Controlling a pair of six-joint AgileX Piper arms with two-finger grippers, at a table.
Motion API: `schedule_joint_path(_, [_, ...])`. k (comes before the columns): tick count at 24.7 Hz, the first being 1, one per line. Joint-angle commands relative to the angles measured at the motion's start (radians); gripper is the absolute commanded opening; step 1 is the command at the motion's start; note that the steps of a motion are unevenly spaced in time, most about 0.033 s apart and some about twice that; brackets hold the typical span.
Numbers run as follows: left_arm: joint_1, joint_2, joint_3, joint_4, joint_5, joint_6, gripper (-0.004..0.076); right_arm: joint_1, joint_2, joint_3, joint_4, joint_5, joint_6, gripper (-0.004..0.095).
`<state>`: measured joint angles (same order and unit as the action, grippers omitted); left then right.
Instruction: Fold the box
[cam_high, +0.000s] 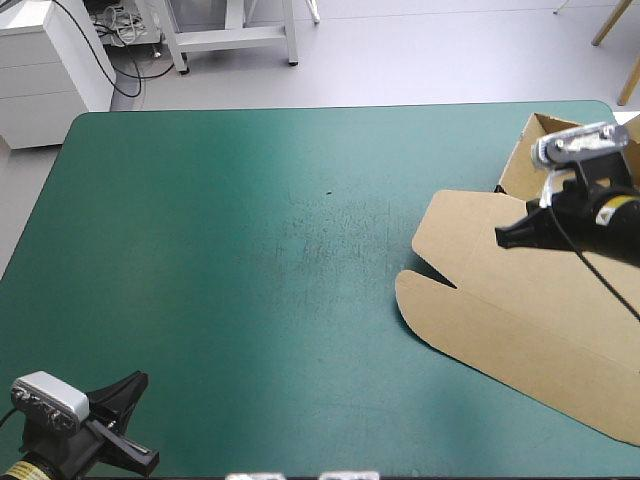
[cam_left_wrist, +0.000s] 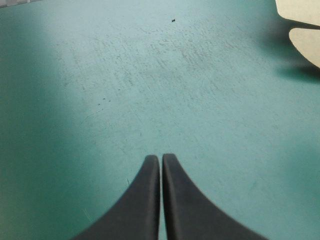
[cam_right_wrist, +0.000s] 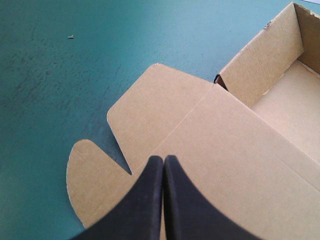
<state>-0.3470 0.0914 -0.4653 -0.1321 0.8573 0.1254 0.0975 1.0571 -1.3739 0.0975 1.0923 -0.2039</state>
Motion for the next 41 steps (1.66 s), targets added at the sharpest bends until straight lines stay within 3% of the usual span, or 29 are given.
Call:
schedule_joint_path(1, [-0.005,0.013,-0.022,-0.012,-0.070,-0.008,-0.0008,0.006,-0.151,0.152,0.003,-0.133,-0.025,-0.0020])
schedule_joint_path(9, [-0.005,0.013,-0.022,-0.012,-0.070,-0.008,-0.0008,0.006,-0.473,0.616,0.004,-0.297,-0.025,-0.0020])
schedule_joint_path(17, [-0.005,0.013,-0.022,-0.012,-0.070,-0.008,-0.0008,0.006,-0.691,0.876,0.012,-0.323,-0.025,-0.0020])
schedule_joint_path(20, [-0.005,0.013,-0.022,-0.015,-0.070,-0.008,-0.0008,0.006,-0.738,0.879,0.019,-0.363,-0.025,-0.0020])
schedule_joint_path(41, [-0.005,0.013,-0.022,-0.022,-0.070,-0.005,-0.0008,0.006,-0.742,0.881,0.021,-0.345,-0.018,-0.0020])
